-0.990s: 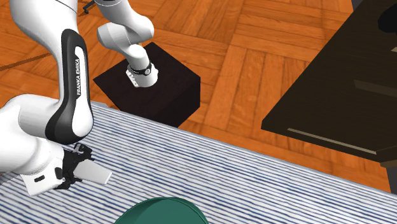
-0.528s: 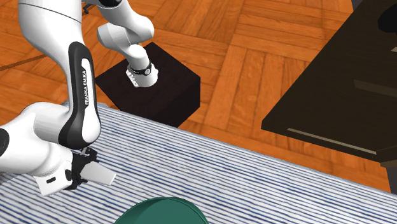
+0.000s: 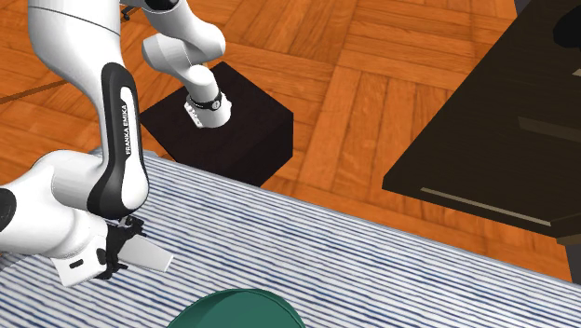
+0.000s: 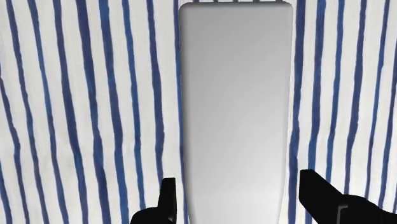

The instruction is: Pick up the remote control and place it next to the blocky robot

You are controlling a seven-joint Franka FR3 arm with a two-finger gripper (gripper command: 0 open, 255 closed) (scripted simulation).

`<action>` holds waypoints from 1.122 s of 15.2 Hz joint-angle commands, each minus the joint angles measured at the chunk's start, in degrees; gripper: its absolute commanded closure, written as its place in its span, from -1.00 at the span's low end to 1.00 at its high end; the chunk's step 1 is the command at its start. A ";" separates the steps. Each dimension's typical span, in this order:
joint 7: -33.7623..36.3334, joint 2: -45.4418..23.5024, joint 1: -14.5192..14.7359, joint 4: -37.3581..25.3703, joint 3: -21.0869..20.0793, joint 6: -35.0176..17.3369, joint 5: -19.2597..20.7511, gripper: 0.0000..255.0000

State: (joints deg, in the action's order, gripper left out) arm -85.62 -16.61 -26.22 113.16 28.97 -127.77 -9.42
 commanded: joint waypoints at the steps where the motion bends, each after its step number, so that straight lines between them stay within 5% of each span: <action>1: 0.00 0.00 0.00 -0.01 0.00 0.00 0.00 -1.00; 5: 0.00 0.00 0.00 -0.01 0.00 0.00 0.00 -1.00; 9: 1.71 3.80 0.80 -2.98 0.90 6.24 2.59 -1.00; 17: 1.71 3.80 0.80 -2.98 0.90 6.24 2.59 -1.00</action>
